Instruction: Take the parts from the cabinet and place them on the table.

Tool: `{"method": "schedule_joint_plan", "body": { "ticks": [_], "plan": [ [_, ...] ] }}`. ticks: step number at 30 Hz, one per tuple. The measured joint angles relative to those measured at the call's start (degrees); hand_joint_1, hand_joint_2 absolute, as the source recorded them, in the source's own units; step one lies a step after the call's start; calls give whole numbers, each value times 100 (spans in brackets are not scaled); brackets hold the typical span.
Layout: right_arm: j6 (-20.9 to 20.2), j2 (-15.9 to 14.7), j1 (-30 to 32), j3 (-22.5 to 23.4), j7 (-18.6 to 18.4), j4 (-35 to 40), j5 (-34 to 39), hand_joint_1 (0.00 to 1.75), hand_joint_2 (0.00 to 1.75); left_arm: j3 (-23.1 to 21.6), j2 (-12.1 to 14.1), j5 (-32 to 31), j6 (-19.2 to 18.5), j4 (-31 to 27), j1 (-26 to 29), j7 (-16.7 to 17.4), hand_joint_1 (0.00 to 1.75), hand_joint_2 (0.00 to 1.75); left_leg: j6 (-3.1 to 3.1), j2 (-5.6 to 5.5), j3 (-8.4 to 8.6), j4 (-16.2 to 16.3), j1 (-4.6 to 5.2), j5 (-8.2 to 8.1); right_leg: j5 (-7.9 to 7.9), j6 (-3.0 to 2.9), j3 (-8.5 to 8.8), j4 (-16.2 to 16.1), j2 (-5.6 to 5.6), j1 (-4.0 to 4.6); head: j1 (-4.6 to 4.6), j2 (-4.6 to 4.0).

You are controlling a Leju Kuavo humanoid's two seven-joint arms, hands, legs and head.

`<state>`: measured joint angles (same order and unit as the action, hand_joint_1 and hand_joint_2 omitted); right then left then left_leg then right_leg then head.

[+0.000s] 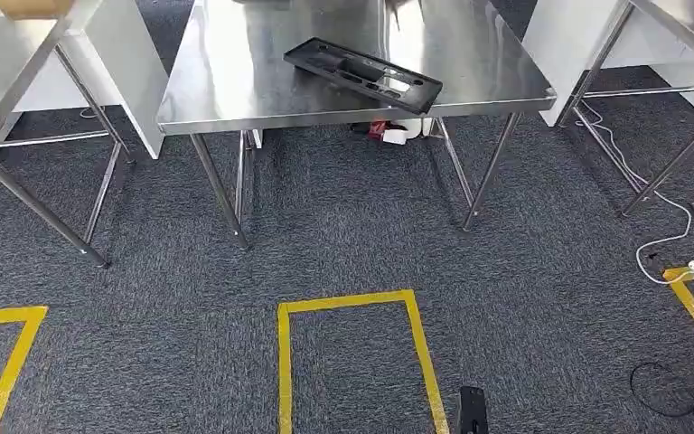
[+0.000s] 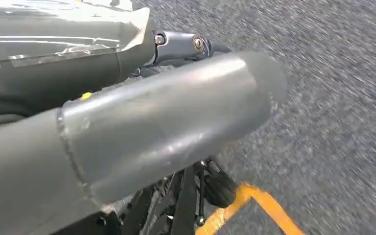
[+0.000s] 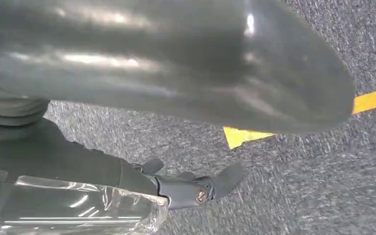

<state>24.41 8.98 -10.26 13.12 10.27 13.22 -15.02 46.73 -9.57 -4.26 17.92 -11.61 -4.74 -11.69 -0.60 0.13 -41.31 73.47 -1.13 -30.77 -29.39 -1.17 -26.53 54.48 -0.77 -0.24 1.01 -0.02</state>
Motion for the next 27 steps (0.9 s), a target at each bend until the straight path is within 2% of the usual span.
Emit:
{"method": "schedule_joint_plan", "body": {
  "ticks": [1, 2, 3, 4, 5, 6, 8, 14, 20, 21, 22, 23, 24, 25, 27],
  "plan": [
    [-15, 4, -5, 24, 2, 0, 4, 0, 0, 0, 0, -7, 9, 0, 0, 20, 0, 0, 20, 0, 256, -348, 0, 167, 0, 2, -11, 42, 1, 2, 2, 0],
    [-26, 11, -12, 39, 7, 0, 20, 0, 0, 0, 4, -17, 13, 0, -2, 37, 0, 0, 51, 0, 601, -876, 0, 364, 0, 4, -33, 85, 6, 6, 2, 0],
    [-39, 22, -19, 50, 9, 0, 39, 0, 0, -2, 7, -37, 17, 0, -3, 39, 0, 0, 98, -11, 897, -1376, 3, 444, -2, 6, -61, 114, 8, 10, 2, 0],
    [-57, 35, -34, 70, 13, 0, 59, 0, 0, -4, 22, -63, 24, 0, -9, 61, 0, 0, 130, -23, 998, -1497, 27, 332, 16, 36, -122, 128, 7, 41, -4, 0],
    [-66, 35, -43, 89, 15, 0, 83, 0, 0, -7, 22, -76, 26, 0, -6, 68, 0, 0, 160, -16, 965, -1529, 53, 378, 32, 64, -161, 131, 5, 40, -2, 0],
    [-70, 37, -45, 100, 20, 0, 92, 0, 0, -9, 22, -90, 28, 0, -5, 87, 0, 0, 161, -17, 955, -1579, 63, 377, 43, 81, -151, 131, 6, 44, 2, 0],
    [-70, 35, -44, 140, 26, 0, 118, 0, 0, -9, 11, -114, 33, 2, -6, 103, 0, 0, 127, -9, 939, -1608, 73, 399, 32, 94, -221, 148, 6, 84, -15, 0],
    [-81, 17, -45, 210, 31, 0, 151, 0, 0, -11, 22, -122, 35, 2, -8, 105, 0, 0, 188, -9, 910, -1609, 131, 426, 81, 174, -279, 130, 7, 58, -7, 0],
    [-81, 15, -44, 221, 31, 0, 157, 0, 0, -11, 20, -122, 35, 2, -8, 105, 0, 0, 201, -9, 901, -1608, 136, 435, 88, 182, -287, 130, 7, 57, -9, 0],
    [-144, 13, -44, 236, 33, 0, 195, 0, 0, -9, 15, -122, 35, 2, -8, 107, 0, 0, 223, -10, 887, -1608, 149, 450, 103, 203, -302, 130, 7, 43, -9, 0],
    [-328, 17, -45, 321, 83, 0, 411, 0, 0, -11, 22, -129, 35, 2, -9, 105, 0, 0, 279, -14, 846, -1564, 178, 450, 143, 269, -305, 118, 7, -25, 0, 0],
    [-391, 17, -40, 474, 114, 0, 518, 0, 0, -11, 28, -131, 35, 4, -7, 105, 0, 0, 346, -12, 819, -1591, 178, 504, 185, 334, -306, 103, 12, -29, -4, 0],
    [-391, 7, -40, 500, 114, 0, 511, 0, 0, -11, 15, -131, 35, 4, -9, 105, 0, 0, 388, 44, 852, -1686, 92, 569, 138, 335, -336, 184, 19, -12, -4, 0],
    [-391, 7, -42, 509, 114, 0, 509, 0, 0, -9, 17, -131, 39, 4, -15, 105, 0, 0, 416, 55, 847, -1710, 93, 584, 10, 320, -443, 368, 33, -19, -9, 0],
    [-391, 4, -39, 531, 114, -2, 518, 0, 0, -11, 17, -131, 39, 4, -19, 105, 0, 0, 426, 112, 804, -1710, 85, 605, -411, 289, -872, 1230, 52, -44, -44, 0]
  ]
}}
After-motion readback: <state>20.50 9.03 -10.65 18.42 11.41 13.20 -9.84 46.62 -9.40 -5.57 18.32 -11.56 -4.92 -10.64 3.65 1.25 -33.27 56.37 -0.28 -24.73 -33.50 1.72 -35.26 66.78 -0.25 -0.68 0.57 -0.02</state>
